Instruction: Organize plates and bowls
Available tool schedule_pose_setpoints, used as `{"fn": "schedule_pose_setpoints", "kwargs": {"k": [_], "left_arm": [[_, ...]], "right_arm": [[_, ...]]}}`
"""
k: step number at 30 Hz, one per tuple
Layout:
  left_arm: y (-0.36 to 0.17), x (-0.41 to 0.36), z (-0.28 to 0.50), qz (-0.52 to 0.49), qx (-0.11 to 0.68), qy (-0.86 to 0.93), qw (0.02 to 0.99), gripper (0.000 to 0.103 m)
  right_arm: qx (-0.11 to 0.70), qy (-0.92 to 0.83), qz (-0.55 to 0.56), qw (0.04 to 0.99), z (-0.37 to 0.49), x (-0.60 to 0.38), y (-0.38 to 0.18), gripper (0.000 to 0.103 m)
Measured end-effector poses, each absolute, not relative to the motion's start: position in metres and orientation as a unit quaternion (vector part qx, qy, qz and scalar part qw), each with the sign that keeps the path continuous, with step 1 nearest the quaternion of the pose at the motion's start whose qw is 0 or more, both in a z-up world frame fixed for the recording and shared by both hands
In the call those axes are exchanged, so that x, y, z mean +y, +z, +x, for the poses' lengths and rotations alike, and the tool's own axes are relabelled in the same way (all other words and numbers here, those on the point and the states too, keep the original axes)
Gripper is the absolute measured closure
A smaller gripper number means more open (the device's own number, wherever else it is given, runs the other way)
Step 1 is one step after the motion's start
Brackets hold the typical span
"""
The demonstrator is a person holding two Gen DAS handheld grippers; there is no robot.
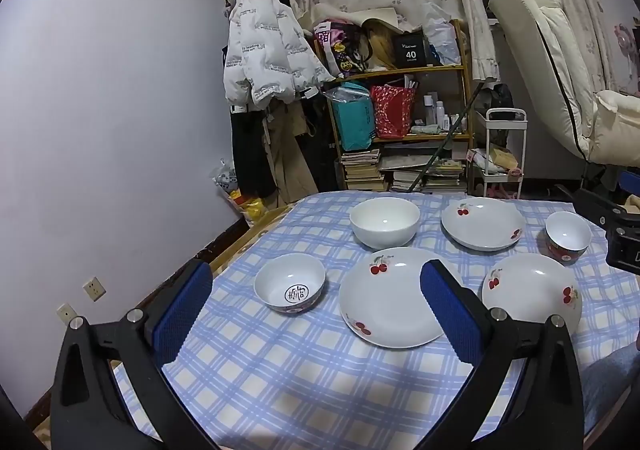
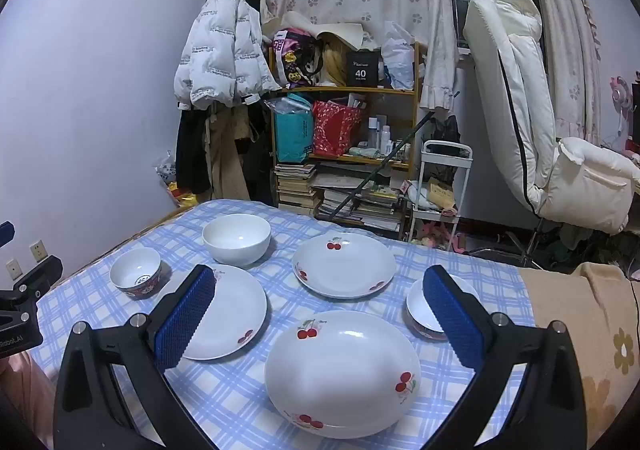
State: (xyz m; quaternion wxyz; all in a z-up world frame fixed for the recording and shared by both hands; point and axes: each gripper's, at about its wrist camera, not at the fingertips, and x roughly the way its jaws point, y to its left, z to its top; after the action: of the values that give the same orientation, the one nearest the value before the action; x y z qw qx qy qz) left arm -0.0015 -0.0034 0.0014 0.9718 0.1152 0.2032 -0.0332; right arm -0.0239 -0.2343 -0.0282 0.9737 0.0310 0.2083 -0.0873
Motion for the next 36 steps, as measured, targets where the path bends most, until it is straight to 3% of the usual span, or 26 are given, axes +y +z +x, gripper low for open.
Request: {"fn": "schedule_pose_setpoints", "kwargs": {"k": [36], "left_arm": [[-0.0034, -0.0016, -0.0002, 0.112, 0.206, -0.033, 0.971, 0.001]], "right_arm": [[0.21, -0.087, 0.032, 0.973, -0.0246, -0.2354, -0.0281, 0.0]]}}
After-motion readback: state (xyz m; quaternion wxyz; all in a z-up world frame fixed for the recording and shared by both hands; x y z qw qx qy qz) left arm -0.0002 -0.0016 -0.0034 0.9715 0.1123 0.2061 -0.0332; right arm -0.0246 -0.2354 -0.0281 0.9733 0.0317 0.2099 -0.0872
